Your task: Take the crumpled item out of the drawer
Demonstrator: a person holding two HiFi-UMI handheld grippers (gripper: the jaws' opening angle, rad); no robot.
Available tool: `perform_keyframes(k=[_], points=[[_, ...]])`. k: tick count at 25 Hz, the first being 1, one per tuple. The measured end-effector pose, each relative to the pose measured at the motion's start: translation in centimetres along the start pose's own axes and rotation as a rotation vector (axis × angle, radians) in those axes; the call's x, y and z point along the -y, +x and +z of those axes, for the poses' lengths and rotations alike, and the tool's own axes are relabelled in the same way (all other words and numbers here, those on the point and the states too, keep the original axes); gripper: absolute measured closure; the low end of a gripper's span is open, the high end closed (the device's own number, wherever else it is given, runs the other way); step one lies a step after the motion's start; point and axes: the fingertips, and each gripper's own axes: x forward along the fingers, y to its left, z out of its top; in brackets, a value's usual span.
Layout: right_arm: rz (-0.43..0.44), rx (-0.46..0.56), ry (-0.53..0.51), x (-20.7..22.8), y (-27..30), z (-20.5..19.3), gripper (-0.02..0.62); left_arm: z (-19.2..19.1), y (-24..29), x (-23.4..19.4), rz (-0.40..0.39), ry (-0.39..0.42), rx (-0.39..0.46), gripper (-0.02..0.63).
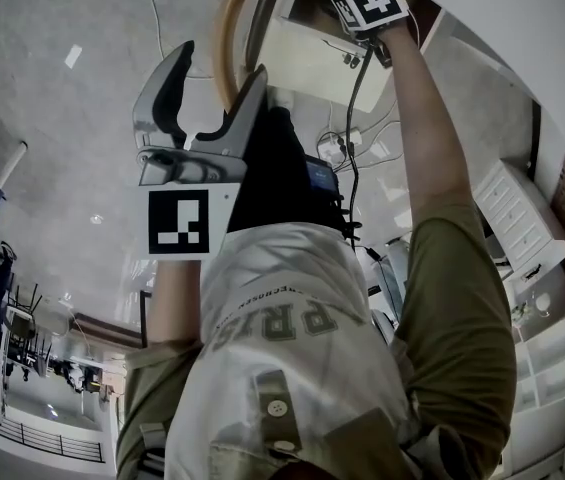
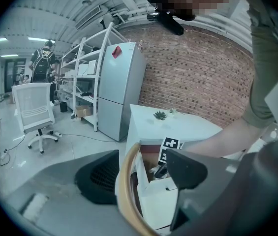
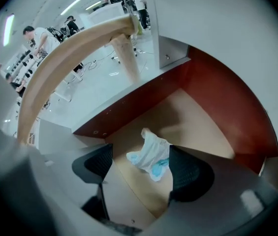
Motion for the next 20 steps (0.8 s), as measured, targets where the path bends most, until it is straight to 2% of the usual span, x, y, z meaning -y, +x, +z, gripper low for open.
perform_keyframes(k=[8, 13, 16, 20], points=[[-0.070, -0.051, -0.076, 1.0, 1.6, 0.1, 0.239, -0.1, 0.2, -0.5, 0.004, -0.006, -0.002, 0.291], [-0.091, -0.087, -0.122, 1.4, 3.2, -0.3, 0.272, -0.3, 0.3, -0.6, 0.004, -0.001, -0.012, 0.291], [-0.113, -0.103, -0.137, 1.9, 3.4, -0.5, 0.303, -0.5, 0.4, -0.7, 0.003, 0.001, -0.017, 0.291], [-0.147, -0.076, -0.184, 2.1, 3.3, -0.1, 0.417, -0.6, 0.5, -0.7, 0.002, 0.001, -0.020, 0.291]])
